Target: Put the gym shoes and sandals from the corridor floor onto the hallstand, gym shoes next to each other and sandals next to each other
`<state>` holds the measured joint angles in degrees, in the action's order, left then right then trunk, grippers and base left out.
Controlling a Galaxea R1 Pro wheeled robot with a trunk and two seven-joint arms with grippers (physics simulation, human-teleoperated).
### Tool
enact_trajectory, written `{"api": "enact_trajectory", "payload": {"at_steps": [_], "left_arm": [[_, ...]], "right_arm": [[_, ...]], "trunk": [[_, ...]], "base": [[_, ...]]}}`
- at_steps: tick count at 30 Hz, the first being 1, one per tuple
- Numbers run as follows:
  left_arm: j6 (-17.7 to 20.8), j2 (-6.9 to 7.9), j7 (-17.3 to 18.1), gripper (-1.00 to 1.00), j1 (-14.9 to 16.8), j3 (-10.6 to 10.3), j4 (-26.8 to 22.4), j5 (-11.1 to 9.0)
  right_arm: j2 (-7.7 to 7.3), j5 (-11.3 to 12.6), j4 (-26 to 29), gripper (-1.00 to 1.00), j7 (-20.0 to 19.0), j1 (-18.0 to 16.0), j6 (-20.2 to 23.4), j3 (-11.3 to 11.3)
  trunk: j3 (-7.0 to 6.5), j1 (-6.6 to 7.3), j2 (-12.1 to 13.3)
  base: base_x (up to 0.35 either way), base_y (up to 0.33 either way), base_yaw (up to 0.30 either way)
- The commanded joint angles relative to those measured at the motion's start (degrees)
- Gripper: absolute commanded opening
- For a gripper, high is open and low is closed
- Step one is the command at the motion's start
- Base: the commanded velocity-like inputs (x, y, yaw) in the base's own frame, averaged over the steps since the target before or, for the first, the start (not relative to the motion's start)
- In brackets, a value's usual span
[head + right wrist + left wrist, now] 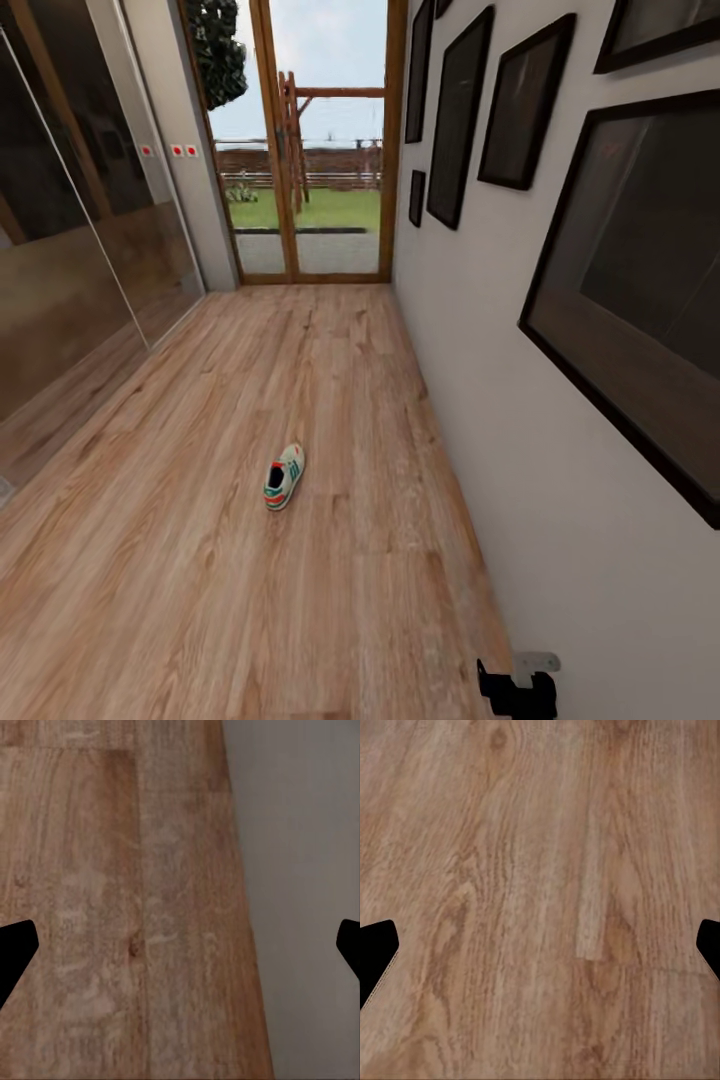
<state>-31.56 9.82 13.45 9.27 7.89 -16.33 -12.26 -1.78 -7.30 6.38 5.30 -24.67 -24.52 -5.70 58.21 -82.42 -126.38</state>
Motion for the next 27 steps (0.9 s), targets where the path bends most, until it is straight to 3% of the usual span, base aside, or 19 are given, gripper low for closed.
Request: {"api": "enact_trajectory", "payload": {"at_steps": [1, 10, 27], "left_arm": [[0.0, -0.01, 0.6, 1.00, 0.0, 0.1, 0.1, -0.6], [0.0, 0.00, 0.5, 1.00, 0.0, 0.1, 0.1, -0.6], [-0.1, 0.02, 0.5, 1.00, 0.0, 0.1, 0.1, -0.6]], "right_arm": [[0.02, -0.6, -0.1, 1.00, 0.1, 0.0, -0.2, -0.5], [-0.02, -0.6, -0.1, 1.00, 0.1, 0.0, -0.2, -0.5], [-0.06, -0.6, -0.1, 1.00, 0.1, 0.0, -0.2, -0.5]], "trunk": [[0.05, -0.03, 0.0], [0.05, -0.03, 0.0], [0.05, -0.03, 0.0]], "base": [[0.339, 0.000, 0.154], [0.339, 0.000, 0.120], [0.338, 0.026, 0.003]]}}
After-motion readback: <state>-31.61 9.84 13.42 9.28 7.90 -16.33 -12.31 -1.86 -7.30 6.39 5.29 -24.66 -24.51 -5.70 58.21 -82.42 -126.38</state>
